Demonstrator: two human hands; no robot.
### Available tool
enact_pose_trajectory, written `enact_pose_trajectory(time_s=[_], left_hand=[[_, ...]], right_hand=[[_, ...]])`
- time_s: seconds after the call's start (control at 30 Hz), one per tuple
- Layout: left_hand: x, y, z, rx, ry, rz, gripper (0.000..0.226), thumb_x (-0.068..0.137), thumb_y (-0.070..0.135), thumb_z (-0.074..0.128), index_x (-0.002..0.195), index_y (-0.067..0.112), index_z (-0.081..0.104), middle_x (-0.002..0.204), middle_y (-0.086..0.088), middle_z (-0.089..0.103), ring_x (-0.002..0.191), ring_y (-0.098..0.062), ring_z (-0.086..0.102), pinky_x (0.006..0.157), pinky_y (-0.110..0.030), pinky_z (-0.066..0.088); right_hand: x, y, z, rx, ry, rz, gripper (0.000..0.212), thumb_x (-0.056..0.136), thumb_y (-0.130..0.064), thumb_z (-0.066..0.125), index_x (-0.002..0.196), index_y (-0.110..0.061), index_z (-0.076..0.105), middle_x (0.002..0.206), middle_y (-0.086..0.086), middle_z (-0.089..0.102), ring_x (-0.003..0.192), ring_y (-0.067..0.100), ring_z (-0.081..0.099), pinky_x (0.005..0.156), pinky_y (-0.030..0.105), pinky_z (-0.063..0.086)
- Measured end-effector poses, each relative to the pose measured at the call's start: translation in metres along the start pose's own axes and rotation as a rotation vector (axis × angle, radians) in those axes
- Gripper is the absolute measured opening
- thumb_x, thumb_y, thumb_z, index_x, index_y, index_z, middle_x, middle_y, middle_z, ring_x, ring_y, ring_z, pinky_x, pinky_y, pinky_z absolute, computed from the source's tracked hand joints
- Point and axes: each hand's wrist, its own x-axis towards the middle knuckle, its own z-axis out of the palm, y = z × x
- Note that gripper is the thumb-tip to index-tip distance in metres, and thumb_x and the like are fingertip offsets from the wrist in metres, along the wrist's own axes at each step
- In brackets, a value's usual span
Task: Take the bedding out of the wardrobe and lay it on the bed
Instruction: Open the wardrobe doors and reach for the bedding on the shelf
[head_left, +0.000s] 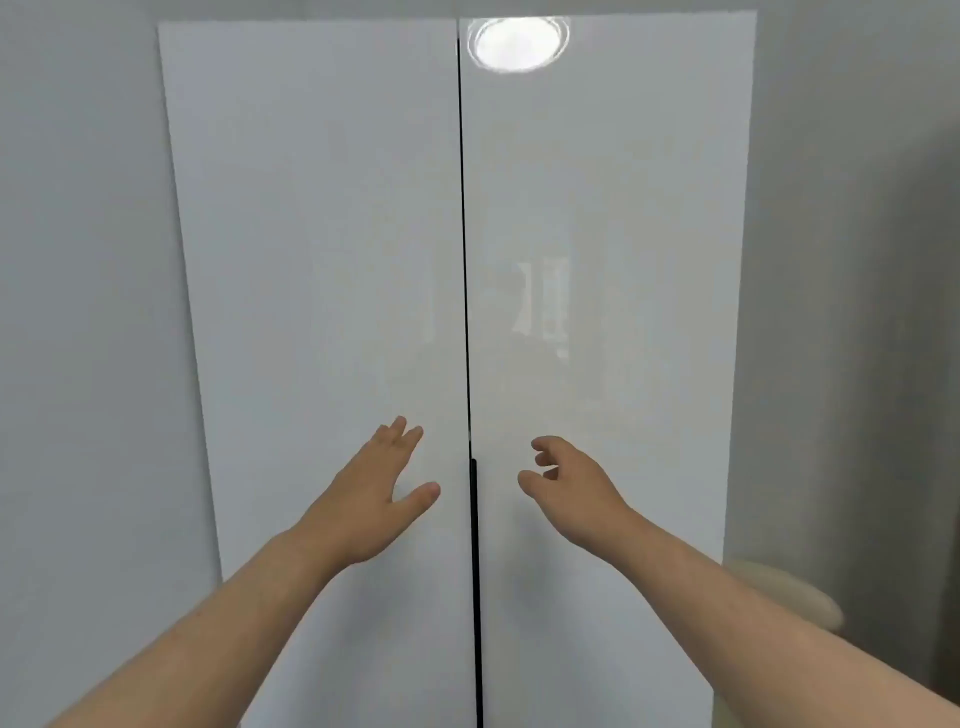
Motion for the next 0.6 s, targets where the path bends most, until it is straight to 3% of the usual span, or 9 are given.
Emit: enact_pose_trajectory(time_s=[0.1,0.17,0.27,0.33,0.4,0.47,0.6], left_hand=[[0.031,-0.03,0.027,0.183,0.014,0.054,0.077,0.094,0.052,0.046,0.154,0.032,0.003,0.16,0.015,-0.013,0.147,-0.005,-0.013,0.116,-0.026,0.0],[0.057,-0.054,0.049,0.326,0.043,0.139,0.082,0.093,0.052,0.049,0.154,0.028,0.0,0.158,0.007,-0.017,0.148,-0.013,-0.014,0.118,-0.03,-0.002],[0.096,-0.086,0.075,0.594,0.119,0.281,0.099,0.078,0.051,0.068,0.153,0.018,0.014,0.161,-0.011,0.006,0.148,-0.032,0.008,0.118,-0.05,0.011],[0.116,-0.101,0.089,0.656,0.163,0.308,0.106,0.067,0.049,0.079,0.15,0.013,0.024,0.158,-0.018,0.022,0.144,-0.037,0.015,0.114,-0.055,0.012],[0.127,-0.11,0.098,0.67,0.225,0.328,0.108,0.062,0.048,0.083,0.149,0.01,0.03,0.157,-0.02,0.025,0.147,-0.037,0.009,0.115,-0.057,0.008],[0.13,-0.117,0.104,0.66,0.281,0.342,0.11,0.062,0.049,0.083,0.15,0.011,0.028,0.158,-0.018,0.022,0.149,-0.029,-0.006,0.117,-0.056,0.004],[0.132,-0.125,0.107,0.623,0.279,0.352,0.111,0.063,0.049,0.082,0.151,0.013,0.025,0.159,-0.012,0.016,0.148,-0.023,-0.016,0.118,-0.052,-0.001]], right_hand=[[0.034,0.016,0.03,-0.02,0.02,0.044,0.052,0.093,-0.029,0.053,0.143,-0.022,0.04,0.135,-0.003,0.049,0.117,0.014,0.051,0.095,0.032,0.046],[0.06,0.029,0.054,-0.015,0.034,0.072,0.051,0.093,-0.029,0.053,0.142,-0.021,0.041,0.132,-0.003,0.051,0.114,0.016,0.053,0.095,0.033,0.048],[0.093,0.041,0.08,-0.016,0.077,0.083,0.041,0.092,-0.027,0.053,0.131,-0.02,0.05,0.116,-0.005,0.057,0.104,0.015,0.058,0.086,0.026,0.048],[0.109,0.047,0.094,-0.053,0.109,0.08,0.023,0.091,-0.024,0.053,0.112,-0.019,0.061,0.097,-0.007,0.063,0.091,0.014,0.06,0.073,0.02,0.046],[0.12,0.053,0.105,-0.1,0.129,0.062,0.012,0.09,-0.023,0.054,0.09,-0.018,0.065,0.081,-0.009,0.063,0.077,0.011,0.059,0.065,0.021,0.044],[0.125,0.058,0.113,-0.141,0.139,0.035,0.017,0.09,-0.022,0.054,0.073,-0.02,0.06,0.069,-0.011,0.058,0.065,0.005,0.052,0.058,0.018,0.039],[0.128,0.063,0.115,-0.109,0.158,0.042,0.018,0.089,-0.016,0.054,0.075,-0.008,0.061,0.067,-0.003,0.057,0.061,0.01,0.048,0.054,0.018,0.037]])
